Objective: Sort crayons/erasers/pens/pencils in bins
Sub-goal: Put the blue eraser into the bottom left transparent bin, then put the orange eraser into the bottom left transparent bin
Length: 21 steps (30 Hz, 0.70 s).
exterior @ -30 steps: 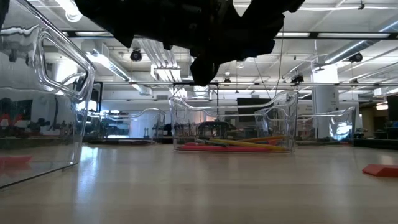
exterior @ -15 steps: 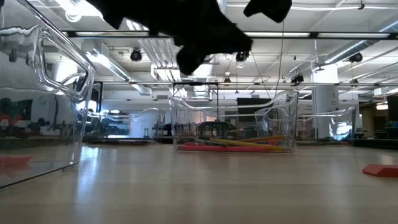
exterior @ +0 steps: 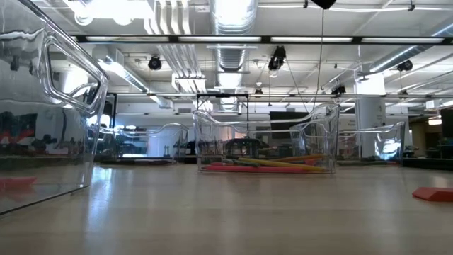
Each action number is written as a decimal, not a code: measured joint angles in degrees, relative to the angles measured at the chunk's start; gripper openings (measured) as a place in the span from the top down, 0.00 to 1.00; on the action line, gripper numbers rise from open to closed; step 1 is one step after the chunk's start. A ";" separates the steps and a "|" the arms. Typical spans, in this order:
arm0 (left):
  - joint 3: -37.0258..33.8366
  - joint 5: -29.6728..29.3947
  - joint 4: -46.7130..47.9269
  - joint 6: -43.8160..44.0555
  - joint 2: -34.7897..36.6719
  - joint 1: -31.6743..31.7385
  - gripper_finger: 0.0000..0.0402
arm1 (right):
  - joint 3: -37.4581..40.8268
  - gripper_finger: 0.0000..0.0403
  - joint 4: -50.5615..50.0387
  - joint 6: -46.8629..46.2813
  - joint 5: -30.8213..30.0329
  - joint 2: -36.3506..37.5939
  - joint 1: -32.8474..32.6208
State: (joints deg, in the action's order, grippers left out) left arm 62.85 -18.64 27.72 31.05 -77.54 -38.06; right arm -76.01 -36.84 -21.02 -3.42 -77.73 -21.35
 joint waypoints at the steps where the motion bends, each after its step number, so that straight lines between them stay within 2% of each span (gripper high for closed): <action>1: 0.10 -1.60 0.90 1.74 -0.53 -2.85 1.00 | 0.00 0.45 0.07 0.02 0.02 -0.04 -0.60; 5: 0.24 -5.64 1.72 7.32 -3.93 -10.05 1.00 | 0.00 0.46 0.37 0.00 -1.15 -0.04 -2.37; 10: 0.09 -4.05 3.00 12.09 -7.76 -11.18 0.96 | 0.00 0.46 0.73 -1.59 -1.27 -0.17 -3.05; 16: 0.09 -1.93 3.08 10.20 -8.94 -10.32 0.76 | 0.00 0.46 -1.12 -2.38 -1.25 -0.24 -3.50; 21: 0.15 -2.75 3.98 10.12 -7.64 -9.13 0.57 | 1.73 0.46 -5.99 -8.79 -1.20 -0.22 -4.49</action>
State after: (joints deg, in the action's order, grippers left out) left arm 62.99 -21.39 31.70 41.16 -85.17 -47.19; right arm -74.27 -42.83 -29.81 -4.62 -77.95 -25.84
